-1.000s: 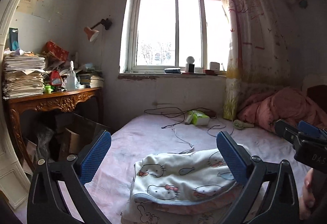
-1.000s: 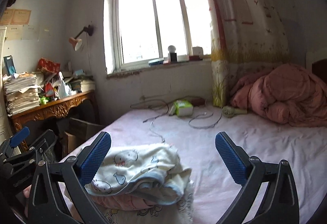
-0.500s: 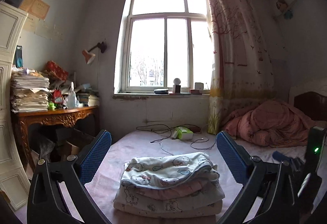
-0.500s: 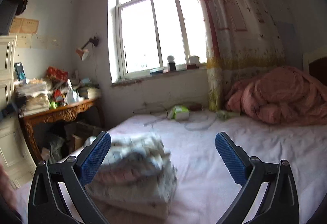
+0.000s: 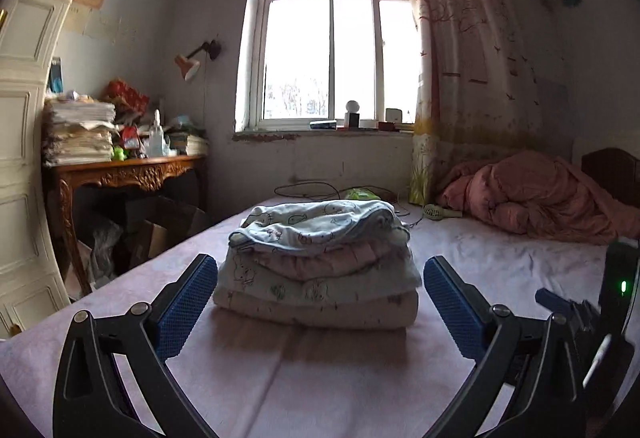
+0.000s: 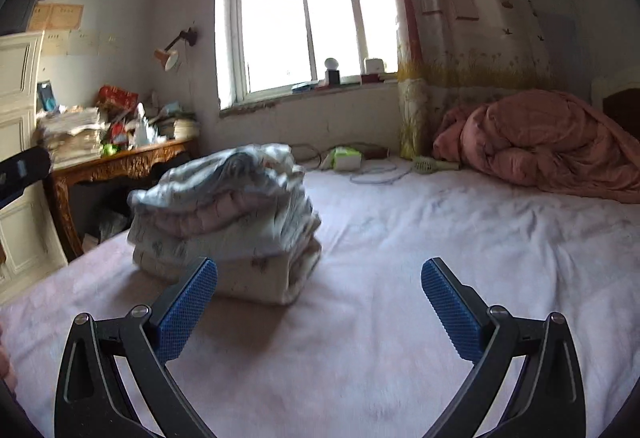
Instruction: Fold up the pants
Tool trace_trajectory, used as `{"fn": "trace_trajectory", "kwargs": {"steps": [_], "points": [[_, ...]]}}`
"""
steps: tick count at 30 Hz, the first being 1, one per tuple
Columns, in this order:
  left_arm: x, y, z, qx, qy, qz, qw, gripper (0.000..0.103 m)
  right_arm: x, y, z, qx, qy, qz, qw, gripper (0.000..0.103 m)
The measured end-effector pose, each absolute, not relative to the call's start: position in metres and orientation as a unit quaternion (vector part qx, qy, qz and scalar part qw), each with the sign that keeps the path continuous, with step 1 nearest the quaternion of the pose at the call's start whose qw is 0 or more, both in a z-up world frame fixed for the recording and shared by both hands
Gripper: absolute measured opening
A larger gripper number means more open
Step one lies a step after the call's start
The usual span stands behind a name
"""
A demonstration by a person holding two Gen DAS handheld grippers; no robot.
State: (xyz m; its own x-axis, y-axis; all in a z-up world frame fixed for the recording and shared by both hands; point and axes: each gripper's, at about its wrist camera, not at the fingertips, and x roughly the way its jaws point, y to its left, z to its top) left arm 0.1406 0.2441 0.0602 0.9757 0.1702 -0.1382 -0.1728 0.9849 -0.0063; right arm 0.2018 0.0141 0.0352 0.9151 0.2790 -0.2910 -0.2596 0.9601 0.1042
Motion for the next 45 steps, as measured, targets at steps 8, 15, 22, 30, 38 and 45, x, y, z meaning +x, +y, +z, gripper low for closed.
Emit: {"fn": "trace_trajectory", "kwargs": {"steps": [8,15,22,30,38,45], "points": [[0.124,0.235,0.015,-0.034,0.089,0.098,0.991,0.102,0.166,0.003,0.022,0.039,0.157,0.138,0.977,0.102],[0.14,0.212,-0.002,0.039,0.113,0.109,0.987,0.102,0.174,0.013,0.018,0.03,0.159,0.152,0.975,0.102],[0.129,0.254,-0.006,-0.054,0.115,0.164,0.978,0.102,0.178,0.002,0.019,0.06,0.156,0.155,0.974,0.102],[0.122,0.254,-0.004,-0.046,0.109,0.173,0.978,0.102,0.182,-0.007,0.026,0.056,0.145,0.134,0.979,0.102],[0.125,0.253,-0.002,-0.041,0.107,0.173,0.978,0.102,0.184,-0.012,0.026,0.061,0.154,0.121,0.979,0.102],[0.125,0.25,-0.002,-0.035,0.104,0.173,0.979,0.102,0.184,-0.012,0.026,0.057,0.154,0.115,0.98,0.102]]}}
